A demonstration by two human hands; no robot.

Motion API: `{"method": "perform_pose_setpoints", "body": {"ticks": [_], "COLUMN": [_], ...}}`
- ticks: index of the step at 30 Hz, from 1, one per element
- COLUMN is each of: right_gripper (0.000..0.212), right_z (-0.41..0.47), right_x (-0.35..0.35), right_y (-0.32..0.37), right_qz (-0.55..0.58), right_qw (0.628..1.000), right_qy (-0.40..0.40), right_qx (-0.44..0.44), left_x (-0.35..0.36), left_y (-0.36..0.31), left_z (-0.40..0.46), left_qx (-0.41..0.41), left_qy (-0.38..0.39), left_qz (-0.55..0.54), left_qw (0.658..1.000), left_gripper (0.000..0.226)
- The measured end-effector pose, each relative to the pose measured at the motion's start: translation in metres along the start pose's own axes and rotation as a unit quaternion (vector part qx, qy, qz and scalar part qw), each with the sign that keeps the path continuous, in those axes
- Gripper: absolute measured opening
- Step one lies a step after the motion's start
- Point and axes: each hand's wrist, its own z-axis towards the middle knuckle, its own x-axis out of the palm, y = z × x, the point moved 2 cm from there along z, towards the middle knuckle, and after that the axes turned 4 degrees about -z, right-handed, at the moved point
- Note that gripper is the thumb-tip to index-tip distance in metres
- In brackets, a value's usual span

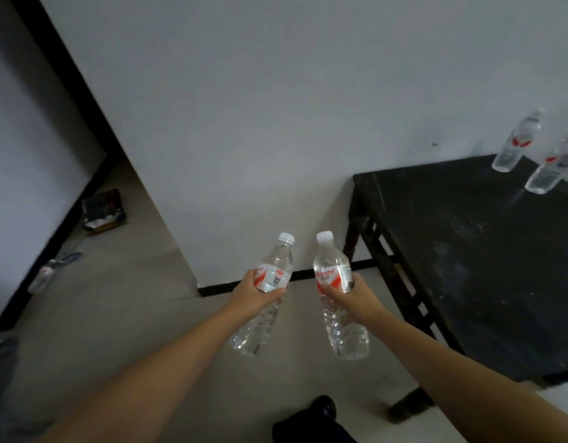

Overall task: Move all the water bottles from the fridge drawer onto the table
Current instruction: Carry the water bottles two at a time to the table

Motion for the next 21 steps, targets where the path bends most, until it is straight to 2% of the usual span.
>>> {"method": "perform_pose_setpoints", "body": {"ticks": [7,11,14,21], "right_gripper": [0.077,0.093,0.069,0.075], "right_z": [0.086,0.102,0.099,0.1], "right_x": [-0.106,-0.165,-0.201,-0.281], "right_y": [0.018,0.012,0.0,-0.046], "right_qz": [0.019,0.049,0.078,0.12], "right_qw": [0.996,0.988,0.976,0.938], "right_qy": [-0.076,-0.134,-0.178,-0.275], "right_qx": [0.036,0.059,0.096,0.172], "left_x": [0.061,0.115,0.166,0.285], "left_y": [-0.1,-0.146,-0.173,-0.223], "left_z": [0.13,0.177,0.201,0.247], "left_qx": [0.044,0.057,0.065,0.081], "left_qy": [0.08,0.121,0.176,0.314], "left_qz": [0.039,0.04,0.044,0.091], "left_qw": [0.995,0.99,0.981,0.942], "left_gripper": [0.068,0.064,0.058,0.058]}}
